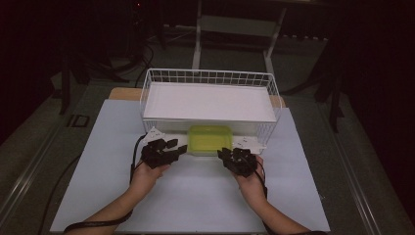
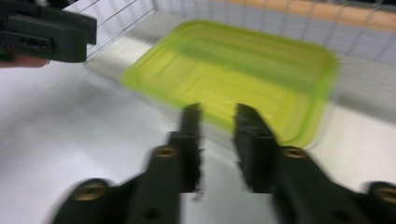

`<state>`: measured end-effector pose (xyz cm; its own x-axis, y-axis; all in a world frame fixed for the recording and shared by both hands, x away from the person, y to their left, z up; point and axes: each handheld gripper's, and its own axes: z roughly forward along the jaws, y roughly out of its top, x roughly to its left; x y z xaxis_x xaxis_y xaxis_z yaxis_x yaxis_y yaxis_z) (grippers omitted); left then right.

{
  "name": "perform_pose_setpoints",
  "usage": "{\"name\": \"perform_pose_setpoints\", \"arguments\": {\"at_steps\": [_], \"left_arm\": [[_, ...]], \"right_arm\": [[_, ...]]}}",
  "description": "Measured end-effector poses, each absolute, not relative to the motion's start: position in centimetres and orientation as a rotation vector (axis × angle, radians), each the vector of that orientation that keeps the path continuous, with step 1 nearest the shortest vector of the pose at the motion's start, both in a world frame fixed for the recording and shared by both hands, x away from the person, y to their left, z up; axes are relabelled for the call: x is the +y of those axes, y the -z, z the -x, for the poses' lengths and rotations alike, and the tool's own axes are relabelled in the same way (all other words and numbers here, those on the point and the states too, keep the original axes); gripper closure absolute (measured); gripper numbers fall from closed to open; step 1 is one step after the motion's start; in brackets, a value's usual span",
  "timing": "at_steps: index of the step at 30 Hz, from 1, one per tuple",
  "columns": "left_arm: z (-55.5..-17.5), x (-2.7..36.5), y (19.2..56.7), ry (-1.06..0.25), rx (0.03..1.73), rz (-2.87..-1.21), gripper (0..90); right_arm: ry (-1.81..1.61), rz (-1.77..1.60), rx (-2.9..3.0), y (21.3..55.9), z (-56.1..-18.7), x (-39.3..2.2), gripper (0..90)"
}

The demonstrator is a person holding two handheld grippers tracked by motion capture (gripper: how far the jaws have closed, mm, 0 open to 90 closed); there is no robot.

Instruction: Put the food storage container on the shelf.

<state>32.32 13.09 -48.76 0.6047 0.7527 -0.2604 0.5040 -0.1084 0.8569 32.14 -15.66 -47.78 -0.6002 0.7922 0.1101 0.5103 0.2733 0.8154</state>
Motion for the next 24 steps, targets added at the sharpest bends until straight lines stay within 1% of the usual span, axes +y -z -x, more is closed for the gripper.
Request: {"name": "perform_pose_setpoints", "arguments": {"at_steps": [1, 2, 3, 4, 6, 7, 8, 9, 10, 12, 13, 14, 15, 17, 19, 24], "left_arm": [[-31.9, 13.1, 48.9, -0.304, 1.013, -1.781, 48.6], [-31.7, 13.0, 49.0, -0.295, 1.008, -1.789, 46.7], [-31.5, 13.1, 49.2, -0.272, 0.998, -1.797, 45.0], [-31.2, 13.0, 49.2, -0.283, 1.000, -1.807, 42.4], [-30.7, 12.9, 49.3, -0.253, 0.972, -1.811, 40.1], [-30.5, 12.9, 49.3, -0.261, 0.970, -1.810, 37.9], [-30.2, 13.0, 49.3, -0.258, 0.946, -1.817, 37.8], [-30.0, 13.1, 49.3, -0.226, 0.916, -1.815, 34.5], [-29.8, 13.2, 49.4, -0.205, 0.883, -1.815, 27.7], [-29.4, 13.2, 49.4, -0.209, 0.867, -1.809, 23.6], [-29.3, 13.3, 49.4, -0.208, 0.869, -1.809, 16.7], [-29.2, 13.3, 49.5, -0.206, 0.864, -1.805, 12.8], [-29.1, 13.4, 49.6, -0.208, 0.850, -1.796, 11.6], [-28.9, 13.5, 49.8, -0.223, 0.820, -1.806, 0.2], [-28.6, 13.5, 50.0, -0.276, 0.819, -1.810, 0.1], [-28.3, 13.5, 50.2, -0.331, 0.810, -1.818, 0.1]], "right_arm": [[-1.233, -1.184, 2.245, 47.9, -32.1, -15.5, 88.0], [-1.217, -1.172, 2.267, 48.2, -32.0, -15.3, 89.7], [-1.211, -1.166, 2.277, 48.3, -32.0, -15.1, 89.8], [-1.205, -1.165, 2.286, 48.5, -31.9, -15.0, 89.9], [-1.187, -1.153, 2.299, 48.8, -31.9, -14.6, 89.9], [-1.182, -1.151, 2.301, 49.0, -31.8, -14.4, 89.8], [-1.184, -1.157, 2.305, 49.1, -31.8, -14.3, 89.8], [-1.187, -1.162, 2.307, 49.2, -31.8, -14.2, 89.8], [-1.182, -1.155, 2.310, 49.4, -31.8, -14.1, 89.8], [-1.178, -1.161, 2.316, 49.7, -31.9, -13.9, 89.9], [-1.174, -1.150, 2.321, 49.9, -32.0, -13.7, 89.9], [-1.157, -1.136, 2.325, 50.0, -32.1, -13.5, 89.9], [-1.146, -1.126, 2.325, 50.1, -32.2, -13.3, 89.9], [-1.133, -1.115, 2.322, 50.3, -32.4, -13.0, 89.9], [-1.130, -1.129, 2.315, 50.4, -32.9, -12.8, 89.9], [-1.125, -1.175, 2.306, 51.1, -34.0, -12.5, 89.9]]}}
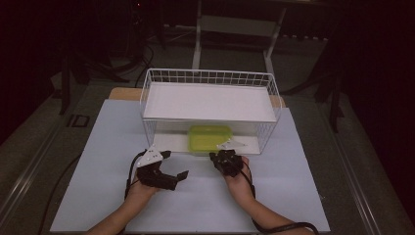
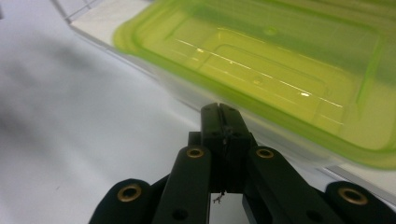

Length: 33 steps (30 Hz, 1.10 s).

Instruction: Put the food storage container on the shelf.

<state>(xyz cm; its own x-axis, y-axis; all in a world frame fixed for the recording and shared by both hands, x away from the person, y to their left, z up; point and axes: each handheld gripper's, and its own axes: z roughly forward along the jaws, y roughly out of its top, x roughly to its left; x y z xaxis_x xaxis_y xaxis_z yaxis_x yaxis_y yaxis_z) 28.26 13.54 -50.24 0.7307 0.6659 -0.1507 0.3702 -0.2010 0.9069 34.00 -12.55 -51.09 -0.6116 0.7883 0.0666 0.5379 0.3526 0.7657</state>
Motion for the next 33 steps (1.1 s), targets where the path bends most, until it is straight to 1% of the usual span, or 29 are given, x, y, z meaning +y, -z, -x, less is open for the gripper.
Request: {"name": "perform_pose_setpoints", "arguments": {"at_steps": [6, 19, 22, 26, 33], "left_arm": [[-28.4, 13.8, 50.3, -0.334, 0.816, -1.799, 0.1], [-28.3, 14.2, 50.4, -0.362, 0.819, -1.780, 0.1], [-28.3, 14.2, 50.4, -0.359, 0.819, -1.780, 0.1], [-28.3, 14.3, 50.4, -0.385, 0.809, -1.787, 0.1], [-28.3, 14.4, 50.4, -0.372, 0.814, -1.777, 0.1]], "right_arm": [[-1.113, -1.199, 2.291, 51.9, -35.3, -12.0, 89.8], [-1.101, -1.250, 2.230, 52.0, -38.4, -11.4, 89.7], [-1.096, -1.251, 2.225, 52.0, -38.9, -11.3, 89.7], [-1.094, -1.259, 2.210, 51.9, -39.5, -11.2, 89.7], [-1.096, -1.292, 2.212, 51.8, -39.9, -11.2, 89.5]]}}
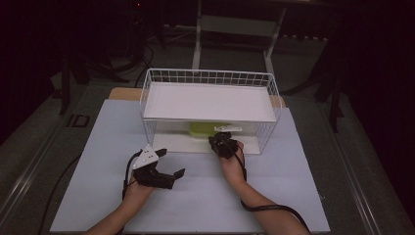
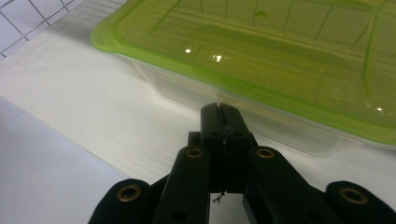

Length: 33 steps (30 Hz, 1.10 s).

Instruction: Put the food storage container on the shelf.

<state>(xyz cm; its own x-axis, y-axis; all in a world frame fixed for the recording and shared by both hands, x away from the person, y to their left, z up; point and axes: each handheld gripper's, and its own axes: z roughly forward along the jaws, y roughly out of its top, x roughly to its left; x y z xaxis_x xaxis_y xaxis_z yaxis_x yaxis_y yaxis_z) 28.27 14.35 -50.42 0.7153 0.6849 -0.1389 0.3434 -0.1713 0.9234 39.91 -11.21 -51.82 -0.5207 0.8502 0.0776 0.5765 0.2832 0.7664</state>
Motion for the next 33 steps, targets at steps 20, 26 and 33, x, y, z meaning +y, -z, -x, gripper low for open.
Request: {"name": "perform_pose_setpoints", "arguments": {"at_steps": [20, 26, 33], "left_arm": [[-28.3, 13.9, 50.5, -0.374, 0.766, -1.788, 0.1], [-28.3, 13.0, 50.4, -0.349, 0.736, -1.805, 0.1], [-28.3, 12.6, 49.4, -0.322, 0.695, -1.788, 0.1]], "right_arm": [[-1.201, -1.175, 2.294, 49.7, -35.8, -12.3, 60.2], [-1.268, -1.124, 2.291, 49.1, -34.5, -12.3, 40.9], [-1.345, -1.063, 2.319, 48.2, -33.3, -12.8, 21.8]]}}
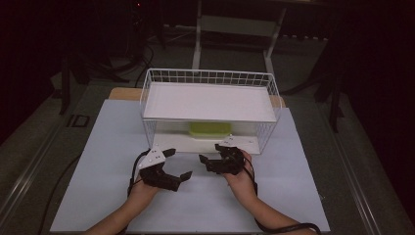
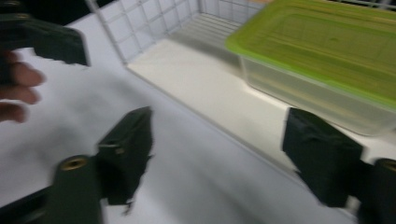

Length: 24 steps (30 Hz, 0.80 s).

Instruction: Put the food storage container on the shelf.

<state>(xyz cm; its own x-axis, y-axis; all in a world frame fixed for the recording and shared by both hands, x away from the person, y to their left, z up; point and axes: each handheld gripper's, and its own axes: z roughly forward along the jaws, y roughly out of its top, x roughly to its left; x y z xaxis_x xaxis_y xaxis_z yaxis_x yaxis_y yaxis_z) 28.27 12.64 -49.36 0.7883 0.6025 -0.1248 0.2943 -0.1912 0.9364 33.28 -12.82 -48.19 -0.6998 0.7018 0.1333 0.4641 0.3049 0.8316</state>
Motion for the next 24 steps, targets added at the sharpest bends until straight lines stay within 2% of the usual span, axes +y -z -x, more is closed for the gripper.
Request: {"name": "perform_pose_setpoints", "arguments": {"at_steps": [3, 4, 24], "left_arm": [[-28.2, 12.6, 49.2, -0.320, 0.688, -1.792, 0.1], [-27.9, 12.4, 48.6, -0.292, 0.669, -1.784, 0.1], [-25.6, 13.7, 47.2, -0.215, 0.609, -1.777, 0.1]], "right_arm": [[-1.379, -1.059, 2.328, 48.0, -33.0, -13.3, 20.6], [-1.410, -1.047, 2.326, 47.7, -32.5, -13.8, 17.7], [-1.431, -1.063, 2.299, 46.7, -28.7, -18.6, 18.1]]}}
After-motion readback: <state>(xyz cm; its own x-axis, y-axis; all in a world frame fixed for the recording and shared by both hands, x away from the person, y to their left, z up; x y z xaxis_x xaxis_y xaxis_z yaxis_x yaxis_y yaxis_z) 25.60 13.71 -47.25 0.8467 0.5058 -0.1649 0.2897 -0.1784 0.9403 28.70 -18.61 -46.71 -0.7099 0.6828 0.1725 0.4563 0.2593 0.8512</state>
